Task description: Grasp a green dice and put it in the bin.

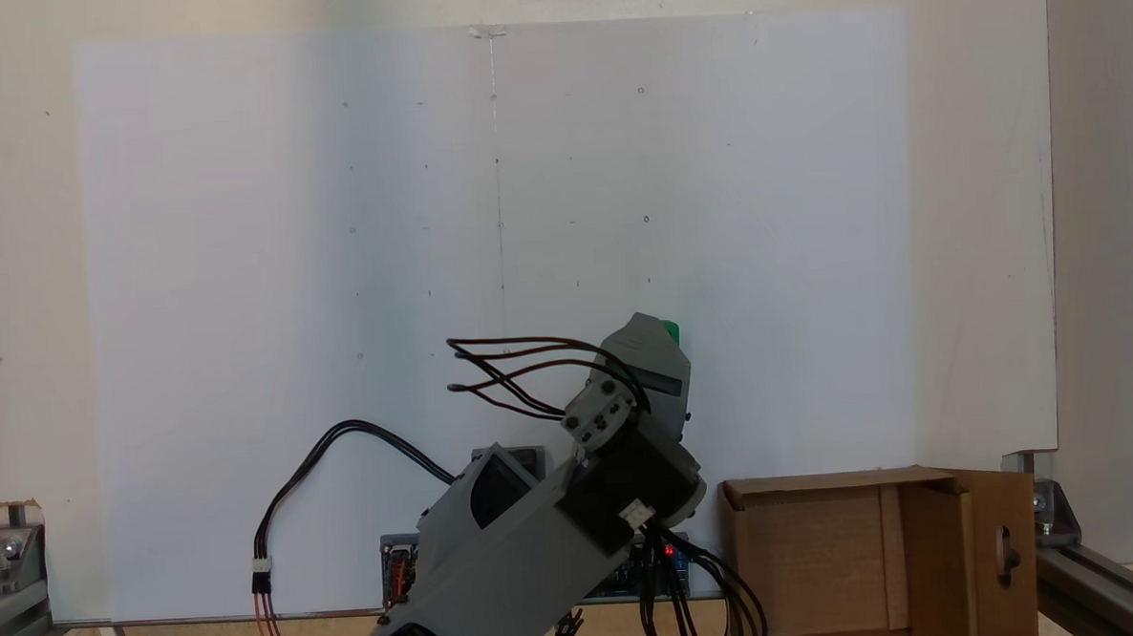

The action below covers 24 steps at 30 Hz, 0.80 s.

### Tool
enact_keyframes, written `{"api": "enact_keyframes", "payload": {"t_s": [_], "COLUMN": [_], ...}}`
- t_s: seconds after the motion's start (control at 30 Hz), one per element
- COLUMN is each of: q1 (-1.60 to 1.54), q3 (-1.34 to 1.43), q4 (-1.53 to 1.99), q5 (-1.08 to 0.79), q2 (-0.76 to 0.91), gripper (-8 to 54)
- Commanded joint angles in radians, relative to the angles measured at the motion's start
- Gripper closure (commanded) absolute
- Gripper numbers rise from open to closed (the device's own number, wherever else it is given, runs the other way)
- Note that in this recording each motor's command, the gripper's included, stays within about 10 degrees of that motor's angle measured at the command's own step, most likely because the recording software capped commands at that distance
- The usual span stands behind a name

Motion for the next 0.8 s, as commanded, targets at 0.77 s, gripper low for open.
{"api": "enact_keyframes", "payload": {"t_s": [0.77], "q1": [0.192], "q3": [-0.031], "q4": [-0.206], "q5": [-0.402], "q2": [-0.130], "gripper": [-2.1]}}
